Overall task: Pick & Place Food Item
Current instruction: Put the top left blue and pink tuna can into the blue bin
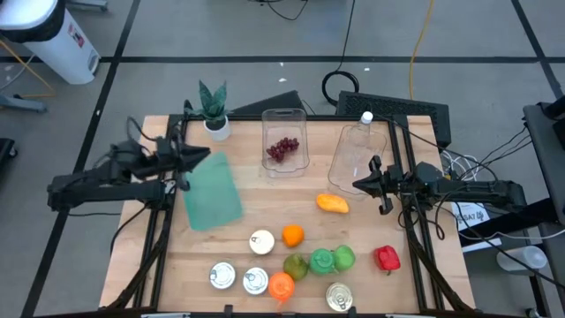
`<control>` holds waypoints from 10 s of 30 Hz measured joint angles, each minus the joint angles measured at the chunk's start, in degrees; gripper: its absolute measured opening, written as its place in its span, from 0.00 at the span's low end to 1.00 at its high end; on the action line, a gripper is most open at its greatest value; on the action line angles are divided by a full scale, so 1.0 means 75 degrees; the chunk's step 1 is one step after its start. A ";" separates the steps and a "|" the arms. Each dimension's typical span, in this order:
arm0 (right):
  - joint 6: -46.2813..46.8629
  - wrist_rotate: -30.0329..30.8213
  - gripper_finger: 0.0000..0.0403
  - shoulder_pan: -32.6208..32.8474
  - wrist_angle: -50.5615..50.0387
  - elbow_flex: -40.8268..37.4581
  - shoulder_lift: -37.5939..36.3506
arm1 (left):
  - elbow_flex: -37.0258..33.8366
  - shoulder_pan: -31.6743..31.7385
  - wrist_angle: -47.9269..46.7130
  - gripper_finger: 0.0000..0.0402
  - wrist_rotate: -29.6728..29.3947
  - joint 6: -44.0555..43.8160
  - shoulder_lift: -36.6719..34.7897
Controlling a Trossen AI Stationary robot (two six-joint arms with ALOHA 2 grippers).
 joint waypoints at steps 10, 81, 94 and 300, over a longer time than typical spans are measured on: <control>0.0018 0.0001 0.01 0.0000 -0.0014 0.0000 0.0000 | -0.1853 0.0000 0.0765 0.13 -0.0044 -0.0254 -0.0015; -0.0925 0.0979 0.00 0.1660 -0.2417 0.3673 0.2602 | -0.3605 -0.0493 0.3145 0.13 0.0324 0.1189 -0.0849; -0.1328 0.0982 0.00 0.2252 -0.1815 0.3736 0.3807 | -0.3605 -0.0507 0.3301 0.13 0.0384 0.0972 -0.0851; -0.8699 0.1783 0.29 0.1929 -0.5178 1.1365 1.4006 | -0.0321 -0.5409 -0.0116 0.13 -0.3141 -0.2528 0.4593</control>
